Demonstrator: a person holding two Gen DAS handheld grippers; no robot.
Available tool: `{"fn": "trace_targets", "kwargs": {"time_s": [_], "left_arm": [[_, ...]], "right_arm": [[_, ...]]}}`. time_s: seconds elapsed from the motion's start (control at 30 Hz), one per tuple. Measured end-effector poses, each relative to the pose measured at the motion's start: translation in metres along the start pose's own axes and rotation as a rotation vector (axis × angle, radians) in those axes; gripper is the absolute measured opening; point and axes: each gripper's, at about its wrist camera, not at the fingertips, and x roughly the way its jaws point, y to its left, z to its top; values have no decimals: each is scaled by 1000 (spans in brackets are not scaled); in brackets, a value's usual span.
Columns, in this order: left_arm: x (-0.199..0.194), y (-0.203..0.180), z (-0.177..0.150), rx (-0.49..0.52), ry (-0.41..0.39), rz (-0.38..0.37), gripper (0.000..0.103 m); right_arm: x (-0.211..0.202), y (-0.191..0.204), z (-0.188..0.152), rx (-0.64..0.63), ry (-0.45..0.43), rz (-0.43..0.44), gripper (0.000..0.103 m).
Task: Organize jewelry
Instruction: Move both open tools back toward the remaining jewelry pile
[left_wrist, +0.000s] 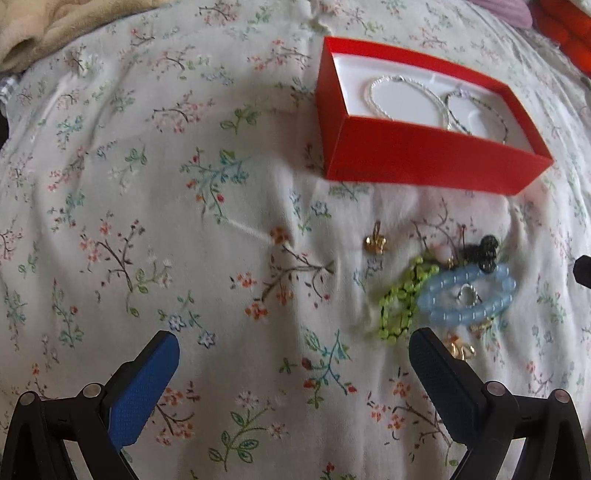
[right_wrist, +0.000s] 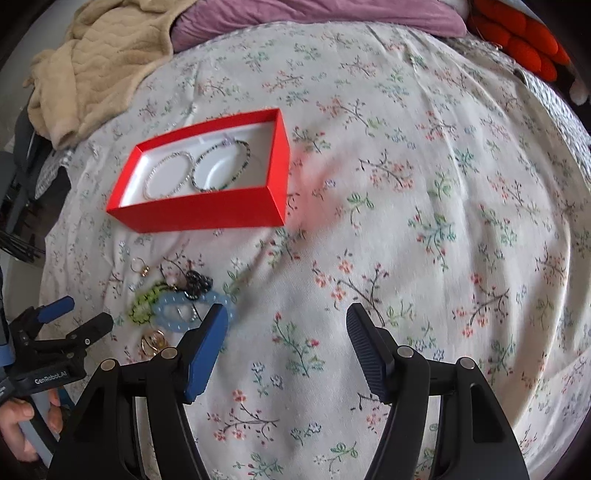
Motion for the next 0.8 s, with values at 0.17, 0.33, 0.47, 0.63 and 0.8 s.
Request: {"fn": "trace_targets", "kwargs": {"time_s": [0.17, 0.33, 0.47, 0.63, 0.8], "left_arm": [[2, -6, -5, 26, 8, -28, 102], [3, -9, -5, 40, 5, -47, 96], [4, -13, -5, 43, 4, -78, 88], [7, -20, -1, 35, 5, -124, 69], [9, -29, 5, 31, -11, -161, 55]], "right_arm": [[5, -6, -6, 22, 24, -7, 70], [12, -11, -10, 48, 53, -3, 70], [13, -10, -10, 49, 55, -4, 70], [14, -8, -9, 46, 59, -2, 70], [16, -6, -9, 40, 65, -2, 70]]}}
